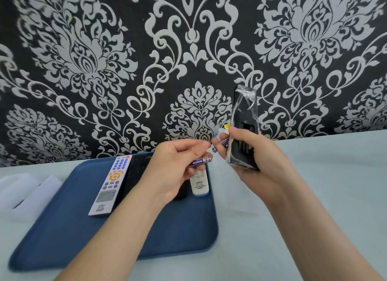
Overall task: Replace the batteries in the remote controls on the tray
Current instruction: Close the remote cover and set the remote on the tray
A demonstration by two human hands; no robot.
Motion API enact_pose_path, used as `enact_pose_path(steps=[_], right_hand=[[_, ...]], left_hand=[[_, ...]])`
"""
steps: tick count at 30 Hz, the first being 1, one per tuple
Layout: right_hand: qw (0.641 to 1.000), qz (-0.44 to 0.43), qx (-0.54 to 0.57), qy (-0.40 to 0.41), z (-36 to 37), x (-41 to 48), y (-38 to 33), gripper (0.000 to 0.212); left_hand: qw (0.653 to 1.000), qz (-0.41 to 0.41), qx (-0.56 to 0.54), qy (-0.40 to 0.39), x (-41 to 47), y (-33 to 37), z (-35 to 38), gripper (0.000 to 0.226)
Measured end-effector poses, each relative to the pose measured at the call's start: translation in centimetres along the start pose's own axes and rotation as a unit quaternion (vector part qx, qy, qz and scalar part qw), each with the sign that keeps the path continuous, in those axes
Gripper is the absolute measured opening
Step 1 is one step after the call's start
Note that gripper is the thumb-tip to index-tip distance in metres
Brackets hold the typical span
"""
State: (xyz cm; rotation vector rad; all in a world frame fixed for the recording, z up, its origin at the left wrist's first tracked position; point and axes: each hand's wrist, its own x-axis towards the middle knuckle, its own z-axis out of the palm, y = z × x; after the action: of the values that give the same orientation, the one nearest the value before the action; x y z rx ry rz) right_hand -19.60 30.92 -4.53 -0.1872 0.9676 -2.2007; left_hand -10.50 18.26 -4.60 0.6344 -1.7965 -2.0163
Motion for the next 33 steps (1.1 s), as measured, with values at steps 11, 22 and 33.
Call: enact_pose_path(steps=[11, 22, 33], right_hand=[[0.996, 0.036, -0.079, -0.035, 3.9, -0.8, 4.1, 0.007], [0.965, 0.008, -0.257, -0.050, 4.6, -0.6, 7.3, 0.018], [0.982, 0.029, -0.187, -0.026, 3.6, 0.5, 8.0, 0.038]], left_hand=[[0.996, -0.040, -0.048, -0.059, -2.2, -1.4, -4.5, 0.021], [0.987, 0.079, 0.139, 0.005, -3.1, -1.8, -7.2, 0.038], [0.998, 0.030, -0.049, -0.031, -3.3, -0.6, -9.2, 0.031]])
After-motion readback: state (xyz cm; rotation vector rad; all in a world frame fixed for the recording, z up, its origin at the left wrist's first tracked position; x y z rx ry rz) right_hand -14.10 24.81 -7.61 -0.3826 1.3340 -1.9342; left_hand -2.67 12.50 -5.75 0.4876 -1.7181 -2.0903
